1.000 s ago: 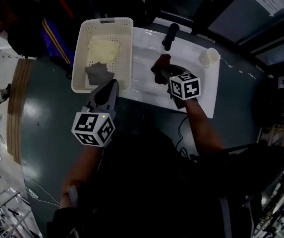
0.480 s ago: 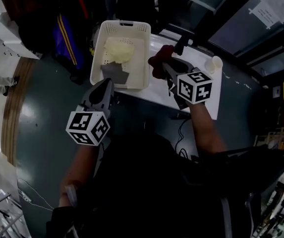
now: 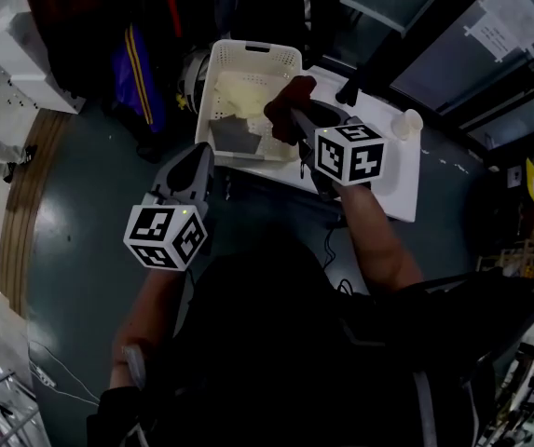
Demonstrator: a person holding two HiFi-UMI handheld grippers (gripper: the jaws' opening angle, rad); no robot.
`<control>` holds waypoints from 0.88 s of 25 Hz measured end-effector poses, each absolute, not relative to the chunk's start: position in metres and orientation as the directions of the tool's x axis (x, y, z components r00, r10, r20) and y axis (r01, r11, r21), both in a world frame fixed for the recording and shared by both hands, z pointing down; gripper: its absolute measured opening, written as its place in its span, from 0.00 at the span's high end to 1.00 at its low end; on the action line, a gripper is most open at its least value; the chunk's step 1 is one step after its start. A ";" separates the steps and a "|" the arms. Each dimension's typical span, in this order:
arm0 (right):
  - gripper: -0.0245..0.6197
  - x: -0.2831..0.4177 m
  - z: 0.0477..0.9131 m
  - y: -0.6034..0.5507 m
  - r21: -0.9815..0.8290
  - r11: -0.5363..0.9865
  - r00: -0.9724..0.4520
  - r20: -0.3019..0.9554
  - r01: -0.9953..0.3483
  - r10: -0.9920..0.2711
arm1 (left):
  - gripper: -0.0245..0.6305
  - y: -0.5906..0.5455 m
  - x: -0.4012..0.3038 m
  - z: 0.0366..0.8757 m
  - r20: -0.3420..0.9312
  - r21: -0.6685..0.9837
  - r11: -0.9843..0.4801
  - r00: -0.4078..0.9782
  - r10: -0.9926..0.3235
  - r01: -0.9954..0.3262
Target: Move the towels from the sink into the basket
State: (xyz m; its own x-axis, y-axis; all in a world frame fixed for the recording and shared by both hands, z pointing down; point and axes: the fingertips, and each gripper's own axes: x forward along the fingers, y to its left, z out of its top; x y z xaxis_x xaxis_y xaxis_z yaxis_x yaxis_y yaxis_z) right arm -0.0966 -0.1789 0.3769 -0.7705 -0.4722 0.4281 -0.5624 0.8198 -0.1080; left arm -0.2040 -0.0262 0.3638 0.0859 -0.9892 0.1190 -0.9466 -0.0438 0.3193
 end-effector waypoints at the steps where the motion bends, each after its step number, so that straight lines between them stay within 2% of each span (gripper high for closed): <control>1: 0.82 -0.102 0.380 -0.178 -0.103 0.819 -0.766 0.434 -0.564 -0.473 | 0.96 -0.026 -0.206 0.364 0.118 0.323 -0.039 0.081 -0.990 -0.946; 7: 0.82 -0.137 0.407 -0.194 -0.121 0.786 -0.732 0.473 -0.606 -0.491 | 0.96 -0.038 -0.221 0.369 0.129 0.321 0.000 0.044 -0.991 -0.947; 15: 0.81 -0.156 0.479 -0.248 -0.190 0.669 -0.623 0.603 -0.718 -0.498 | 0.96 -0.073 -0.249 0.379 0.181 0.313 0.059 -0.001 -0.983 -0.948; 22: 0.81 -0.167 0.540 -0.278 -0.167 0.611 -0.520 0.717 -0.774 -0.463 | 0.96 -0.105 -0.249 0.395 0.218 0.343 0.048 0.030 -0.975 -0.938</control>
State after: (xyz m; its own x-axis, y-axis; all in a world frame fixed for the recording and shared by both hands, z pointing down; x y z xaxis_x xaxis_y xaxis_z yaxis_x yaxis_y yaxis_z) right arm -0.1671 -0.2776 0.5401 -0.5204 -0.4633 0.7173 -0.7738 0.6111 -0.1667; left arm -0.2494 -0.1050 0.3954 0.0303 -0.9754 0.2185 -0.9380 0.0478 0.3434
